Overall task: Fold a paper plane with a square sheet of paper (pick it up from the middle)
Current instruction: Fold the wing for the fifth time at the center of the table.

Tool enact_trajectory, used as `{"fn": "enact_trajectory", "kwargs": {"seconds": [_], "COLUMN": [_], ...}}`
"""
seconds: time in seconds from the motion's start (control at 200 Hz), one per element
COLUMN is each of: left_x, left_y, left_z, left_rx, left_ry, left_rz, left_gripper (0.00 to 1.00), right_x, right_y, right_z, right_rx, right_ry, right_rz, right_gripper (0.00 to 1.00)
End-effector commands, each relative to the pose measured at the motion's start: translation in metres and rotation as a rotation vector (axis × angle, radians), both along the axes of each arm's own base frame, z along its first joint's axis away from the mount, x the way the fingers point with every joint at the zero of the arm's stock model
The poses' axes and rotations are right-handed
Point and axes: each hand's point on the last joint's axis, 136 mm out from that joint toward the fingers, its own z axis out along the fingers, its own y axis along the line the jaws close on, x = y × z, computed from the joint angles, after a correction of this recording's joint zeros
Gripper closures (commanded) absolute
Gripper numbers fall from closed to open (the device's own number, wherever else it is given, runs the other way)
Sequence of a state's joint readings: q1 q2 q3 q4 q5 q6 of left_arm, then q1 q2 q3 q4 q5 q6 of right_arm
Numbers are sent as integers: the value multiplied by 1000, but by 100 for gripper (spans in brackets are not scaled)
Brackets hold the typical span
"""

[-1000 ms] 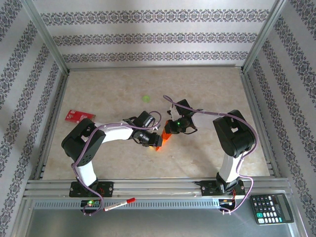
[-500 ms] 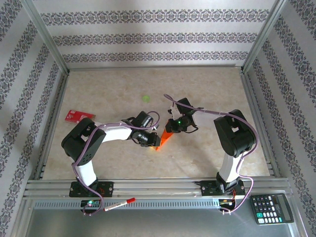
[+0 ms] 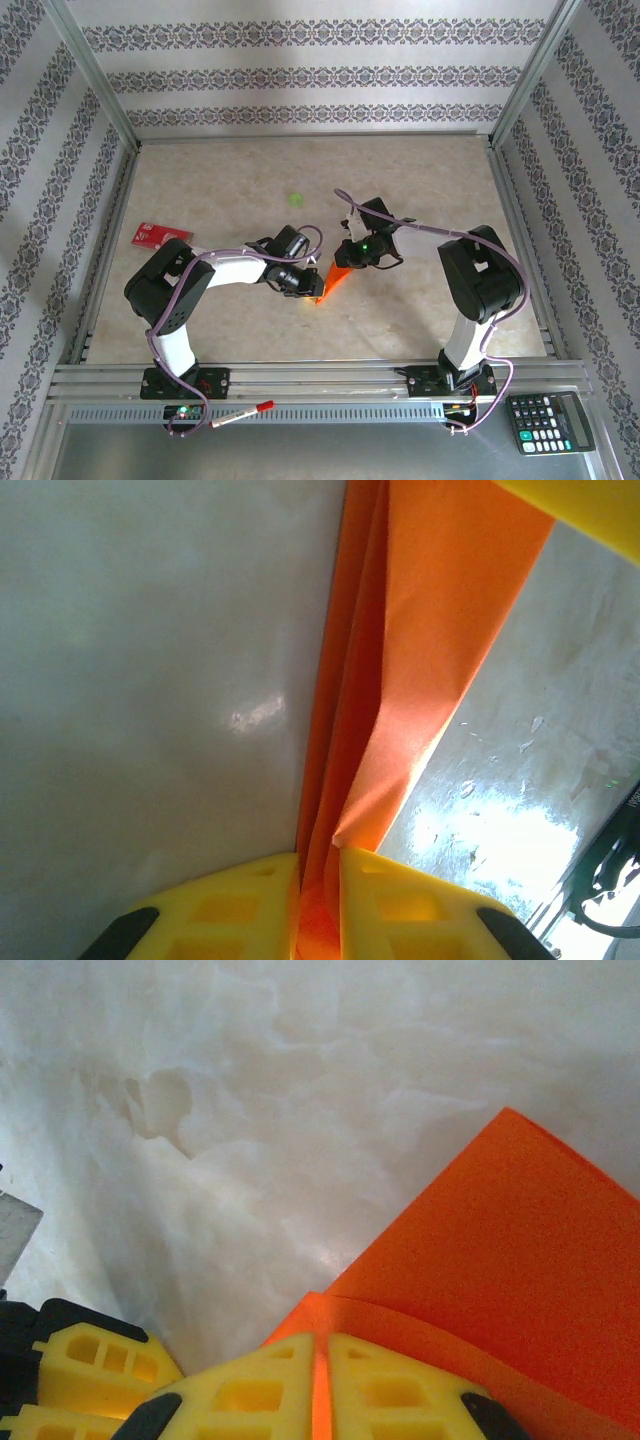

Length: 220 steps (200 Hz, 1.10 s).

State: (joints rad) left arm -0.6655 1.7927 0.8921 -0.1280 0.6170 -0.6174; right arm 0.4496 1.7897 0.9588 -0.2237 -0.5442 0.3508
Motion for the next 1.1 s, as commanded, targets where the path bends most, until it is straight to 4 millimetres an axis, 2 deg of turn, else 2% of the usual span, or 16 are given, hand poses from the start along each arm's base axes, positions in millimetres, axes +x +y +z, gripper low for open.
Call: {"fn": "enact_trajectory", "kwargs": {"seconds": [0.0, 0.165, 0.365, 0.625, 0.709, 0.839, 1.094], "left_x": [-19, -17, -14, -13, -19, -29, -32], "left_y": [-6, -7, -9, -11, -8, 0, 8], "left_z": [-25, -20, -8, 23, 23, 10, -4], "left_rx": [8, 4, -18, -82, -64, -1, 72], "left_ry": [62, 50, 33, -18, -22, 0, 9], "left_rz": [-47, -48, -44, -33, -41, -69, -118], "left_gripper": [83, 86, 87, 70, 67, 65, 80], "right_x": [-7, -3, -6, -7, -7, -7, -8], "right_y": [-1, -11, -16, -17, -17, -16, -17], "right_z": [-8, -28, -34, -35, -36, -37, -37], "right_rx": [-9, -59, -77, -80, -80, -79, -82], "right_ry": [21, 47, 57, 59, 60, 60, 60], "right_rz": [-3, -20, -20, -21, -19, -17, -17], "right_gripper": [89, 92, 93, 94, 94, 94, 95]}}
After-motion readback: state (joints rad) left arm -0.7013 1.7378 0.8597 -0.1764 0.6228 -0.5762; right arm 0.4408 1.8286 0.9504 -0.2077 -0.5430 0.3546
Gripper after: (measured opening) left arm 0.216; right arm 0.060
